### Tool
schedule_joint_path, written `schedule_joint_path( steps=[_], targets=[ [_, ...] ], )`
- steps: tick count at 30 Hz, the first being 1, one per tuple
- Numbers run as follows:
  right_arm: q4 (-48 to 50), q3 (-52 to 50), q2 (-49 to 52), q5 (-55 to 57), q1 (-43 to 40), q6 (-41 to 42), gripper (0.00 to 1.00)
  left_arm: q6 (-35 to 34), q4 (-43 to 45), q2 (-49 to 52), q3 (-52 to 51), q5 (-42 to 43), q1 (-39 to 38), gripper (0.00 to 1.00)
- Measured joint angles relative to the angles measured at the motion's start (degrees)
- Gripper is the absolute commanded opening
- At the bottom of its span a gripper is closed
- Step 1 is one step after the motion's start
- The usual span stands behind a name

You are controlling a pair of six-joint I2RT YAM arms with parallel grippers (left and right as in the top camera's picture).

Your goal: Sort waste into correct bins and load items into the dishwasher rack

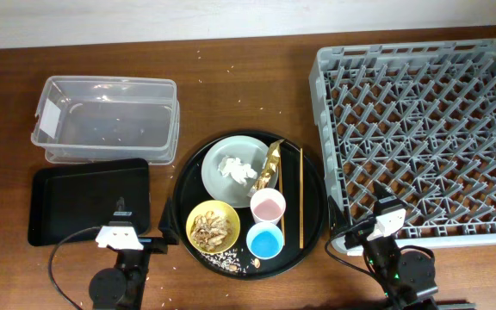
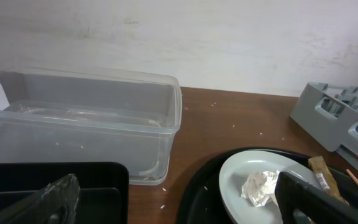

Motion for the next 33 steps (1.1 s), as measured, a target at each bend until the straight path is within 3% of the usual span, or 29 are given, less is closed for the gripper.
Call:
schedule_joint_path(
  steps=[13,17,20,24,28,32,33],
  targets=[
    [0.0,0.0,0.0,0.0,0.0,0.0,0.99,0.0,0.1,0.0,0.0,0.7,0.0,1.0],
    [1.3,-0.1,0.0,-1.3,0.0,0.0,0.98,0.0,3.0,0.0,-0.1,8.2,0.0,0.99],
    [3.6,0.7,0.0,-5.2,0.0,4.8,0.99,-0.2,2.1,0.1,1.0,15.1,0.0,0.99],
    [-13.8,16.7,1.7,-7.0,0.0,9.1,0.99,-0.9,-11.3,4.4,14.1,18.1,0.0,0.99],
    [-40.0,42.4,15.4,-7.5,0.0,10.3,0.99,-1.1,-36.2,24.2,39.0,19.0,0.1,0.99],
    [-57.6,63.1,33.0,-8.7,0.0,10.5,0.99,-0.9,-50.7,45.9,61.1,20.7,0.3,0.99],
    [-61.4,67.4,36.4,-9.8,0.0,10.5,0.99,-0.9,-50.9,48.3,63.4,22.0,0.3,0.94]
  ],
)
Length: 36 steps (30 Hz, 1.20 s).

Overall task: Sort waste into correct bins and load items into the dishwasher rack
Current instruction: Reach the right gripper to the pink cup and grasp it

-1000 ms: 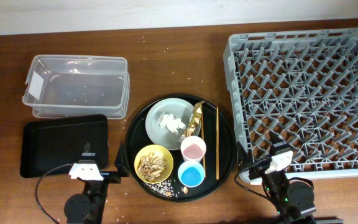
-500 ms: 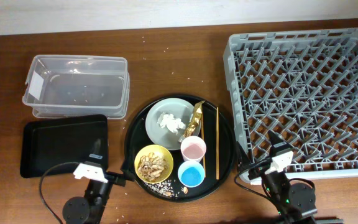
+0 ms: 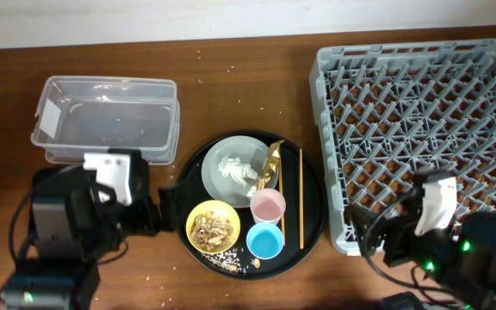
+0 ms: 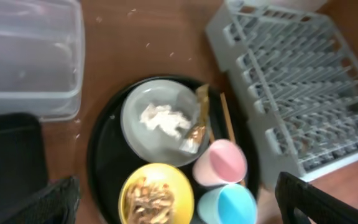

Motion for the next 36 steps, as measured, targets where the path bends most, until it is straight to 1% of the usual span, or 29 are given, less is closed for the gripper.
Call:
schedule_joint_path(
  steps=[2,3,4,5,6,7,9,10,11,12,15,16,17,21,25,26,28,29,30,31,33,35,36],
  targets=[
    [-2.3,5.3,3.5,-1.2,0.0,0.0,0.99,-0.1,-0.4,3.5,2.8,2.2,-0.5,0.89],
    [-2.3,6.6,4.4,-1.4,0.0,0.0,0.99,-0.2,-1.6,6.4,3.5,3.1,-2.3,0.84],
    [-2.7,7.3,5.0,-1.2,0.0,1.9,0.99,-0.2,-2.6,9.0,3.6,3.0,-4.3,0.79],
    [-3.3,7.5,5.4,-0.9,0.0,3.4,0.99,-0.2,-3.1,11.9,3.7,2.4,-7.4,0.75],
    [-4.9,7.6,6.7,0.9,0.0,7.2,0.99,-0.4,-3.0,16.6,3.7,1.1,-13.0,0.72],
    [-5.3,7.6,7.3,1.5,0.0,8.6,0.99,-0.3,-2.6,21.4,3.7,-0.6,-17.4,0.68],
    [-5.7,7.6,9.0,2.2,0.0,10.5,0.99,-0.4,1.0,29.3,3.7,-3.7,-24.2,0.59],
    [-5.8,7.6,9.7,2.6,0.0,11.3,0.99,-0.5,3.5,34.0,3.7,-4.6,-27.3,0.58],
    [-5.9,7.6,10.1,2.9,0.0,11.9,0.99,-0.6,4.5,37.8,3.7,-5.3,-29.0,0.51],
    [-5.8,7.6,10.1,3.0,0.0,12.2,0.99,-0.9,7.1,42.9,3.7,-7.0,-30.1,0.48],
    [-5.8,7.6,10.0,3.1,0.0,12.4,0.99,-1.3,10.4,48.5,3.7,-8.2,-30.1,0.29],
    [-5.8,7.6,10.0,3.2,0.0,12.5,0.99,-1.2,10.5,49.8,3.7,-8.2,-30.1,0.12],
    [-5.8,7.6,10.0,3.2,0.0,12.6,0.99,-1.6,10.7,51.1,3.7,-8.2,-30.3,0.01],
    [-5.8,7.6,10.0,3.2,0.0,12.8,0.99,-2.3,9.6,51.7,4.3,-8.2,-30.5,0.01],
    [-5.9,7.6,10.0,3.2,0.0,13.0,0.99,-2.6,3.6,50.6,11.5,-6.5,-26.7,0.0],
    [-5.6,7.6,10.0,3.2,0.0,12.9,0.99,-2.3,2.5,48.0,13.8,-1.0,-23.2,0.0],
    [-4.1,7.6,10.0,2.9,0.0,10.9,0.99,-1.0,2.6,44.9,15.1,7.9,-19.0,0.0],
    [-2.9,7.6,10.1,1.9,0.0,9.0,0.99,0.6,2.4,42.6,15.4,18.6,-15.4,0.0],
    [-1.9,7.6,10.4,0.2,0.0,7.0,0.99,1.8,2.1,41.5,15.5,26.6,-12.9,0.0],
    [2.1,7.7,12.0,-5.6,0.0,3.0,0.99,3.8,2.0,41.0,15.6,39.0,-10.4,0.0],
    [6.5,7.8,15.5,-15.0,0.0,-2.3,0.99,4.9,1.9,41.0,15.6,49.0,-10.3,0.0],
    [11.9,7.8,21.1,-27.8,0.0,-7.2,0.99,5.4,1.1,41.0,15.6,57.7,-10.9,0.0],
    [13.9,7.8,23.4,-33.2,0.0,-9.0,0.92,5.6,0.0,41.0,15.6,60.7,-11.0,0.0]
  ],
)
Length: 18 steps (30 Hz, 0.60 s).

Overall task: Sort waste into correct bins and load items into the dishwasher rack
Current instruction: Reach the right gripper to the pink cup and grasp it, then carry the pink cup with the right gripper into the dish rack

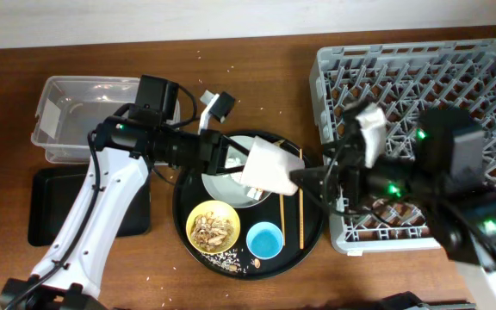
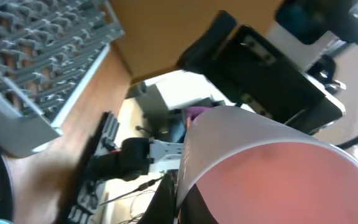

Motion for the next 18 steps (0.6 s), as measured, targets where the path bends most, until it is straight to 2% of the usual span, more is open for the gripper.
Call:
schedule_joint_path(
  steps=[1,3,4,6,8,10,11,13,14,15,17,18],
  targets=[
    [1.3,0.0,2.0,-5.3,0.0,-1.3,0.84,0.0,-0.3,0.0,0.0,1.9,0.0,0.0],
    [1.3,0.0,4.2,-12.3,0.4,-3.1,0.79,0.0,-0.5,0.0,0.0,2.6,0.0,0.0],
    [1.3,0.0,5.0,-14.0,1.0,-3.7,0.77,0.0,-0.5,0.0,0.0,2.6,0.0,0.0],
    [1.3,0.0,6.0,-16.4,2.4,-4.7,0.64,0.0,-0.5,0.0,0.0,2.6,0.0,0.0],
    [1.4,0.0,6.1,-16.7,2.8,-5.4,0.59,0.1,-0.6,-0.2,0.0,3.6,0.0,0.02],
    [1.4,0.0,6.1,-16.7,2.8,-5.3,0.58,0.7,-0.6,-0.3,0.0,3.8,0.0,0.25],
    [1.4,0.0,6.0,-16.3,2.8,-5.2,0.58,1.0,-0.5,-0.3,0.0,3.7,0.0,0.39],
    [1.1,0.0,5.1,-13.8,3.3,-4.6,0.57,1.0,-0.5,-0.3,0.0,3.3,0.0,0.83],
    [1.1,0.0,4.3,-11.7,3.4,-4.1,0.56,1.1,-0.5,-0.3,0.0,1.7,0.0,0.93],
    [1.0,0.0,3.0,-9.1,3.4,-3.3,0.56,1.2,-0.6,-0.3,0.0,-0.5,-0.1,0.99],
    [-0.2,0.0,-0.3,-3.4,3.4,-1.7,0.56,1.1,-0.9,-0.3,0.0,-8.4,-0.1,0.99],
    [-2.5,0.0,-3.0,1.0,3.4,-0.2,0.57,0.9,-1.5,-0.3,0.0,-14.9,-0.1,0.99]
  ],
)
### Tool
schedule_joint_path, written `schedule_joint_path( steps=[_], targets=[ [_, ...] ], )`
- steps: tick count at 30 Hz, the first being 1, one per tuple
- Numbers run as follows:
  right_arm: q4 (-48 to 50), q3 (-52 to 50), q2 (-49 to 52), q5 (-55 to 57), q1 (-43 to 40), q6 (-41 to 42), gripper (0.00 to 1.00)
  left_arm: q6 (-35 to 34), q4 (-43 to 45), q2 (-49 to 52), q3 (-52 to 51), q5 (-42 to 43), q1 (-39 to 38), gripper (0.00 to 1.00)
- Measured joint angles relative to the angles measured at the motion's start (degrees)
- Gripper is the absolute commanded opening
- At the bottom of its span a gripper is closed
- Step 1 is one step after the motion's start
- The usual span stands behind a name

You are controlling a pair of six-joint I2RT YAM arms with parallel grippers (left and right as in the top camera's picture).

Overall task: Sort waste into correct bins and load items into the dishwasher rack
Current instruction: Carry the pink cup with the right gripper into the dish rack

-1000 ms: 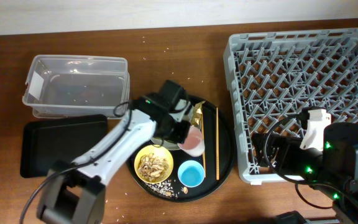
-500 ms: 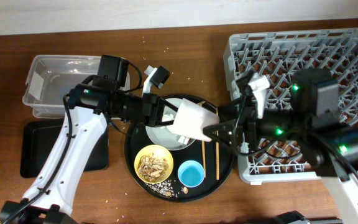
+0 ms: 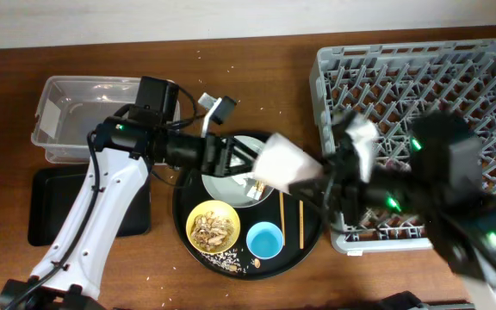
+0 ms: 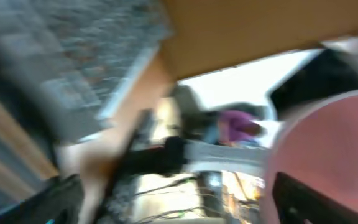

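Observation:
The pink cup (image 3: pixel 287 165) hangs tilted over the round black tray (image 3: pixel 182 207), its pale outside facing up. My right gripper (image 3: pixel 321 181), blurred, is shut on its right side. My left gripper (image 3: pixel 246 159) stands open just left of the cup, above the grey plate (image 3: pixel 220 182) with crumpled tissue. In the left wrist view the pink cup (image 4: pixel 328 143) fills the right edge, and the left gripper (image 4: pixel 176 200) has its fingers wide apart. A yellow bowl of food scraps (image 3: pixel 213 226), a blue cup (image 3: pixel 265 239) and chopsticks (image 3: pixel 300 213) lie on the tray.
The grey dishwasher rack (image 3: pixel 420 77) fills the right side. A clear plastic bin (image 3: pixel 102 116) stands at the back left, with a flat black rectangular tray (image 3: pixel 50 207) in front of it. Crumbs lie on the wooden table.
My left gripper has opened and let go of the pink cup. The cup is now a little further right, in my right gripper, which has moved toward the rack.
Both arms were folded low at the front with the pink cup standing on the round tray. Then they were raised, left gripper open over the tray. Later my left gripper held the cup up against my right gripper. Now only the right one holds it.

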Motion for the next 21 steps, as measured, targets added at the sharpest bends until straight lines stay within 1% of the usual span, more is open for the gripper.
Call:
schedule_joint_path(
  steps=[2,5,7,9,12,14,17,18,19,21],
  targets=[
    [-5.1,0.2,-4.5,8.4,-0.9,2.9,0.56,0.0,-1.9,0.0,0.0,-13.0,-0.1,0.99],
    [-15.5,0.4,-8.5,23.5,-4.2,8.0,0.56,0.0,-3.4,0.0,0.0,-25.2,-0.1,0.96],
    [-22.3,0.2,-7.0,34.7,-7.5,12.7,0.56,0.0,-5.2,0.0,0.0,-29.6,-0.1,0.83],
    [-24.8,0.3,-4.1,38.6,-9.8,14.3,0.56,0.2,-6.4,0.0,0.0,-30.9,-0.1,0.79],
    [-26.4,0.2,3.4,41.5,-12.3,15.5,0.57,0.2,-7.3,-0.6,0.0,-32.2,-0.1,0.78],
    [-26.5,0.0,12.6,41.4,-12.6,16.2,0.56,0.2,-7.4,-2.9,0.0,-33.4,-0.1,0.78],
    [-26.4,0.0,21.6,40.1,-12.6,16.3,0.56,0.2,-8.7,-7.9,0.0,-36.9,-0.1,0.78],
    [-26.2,0.0,24.9,39.9,-12.6,16.3,0.64,0.2,-9.2,-9.6,0.0,-38.1,-0.1,0.78],
    [-25.8,-0.1,27.4,39.7,-12.6,16.3,0.75,0.2,-9.8,-11.5,0.0,-39.3,-0.1,0.78],
    [-25.1,-0.1,30.6,39.5,-12.6,16.2,0.86,0.2,-11.3,-13.3,0.0,-40.8,-0.1,0.78]
  ],
)
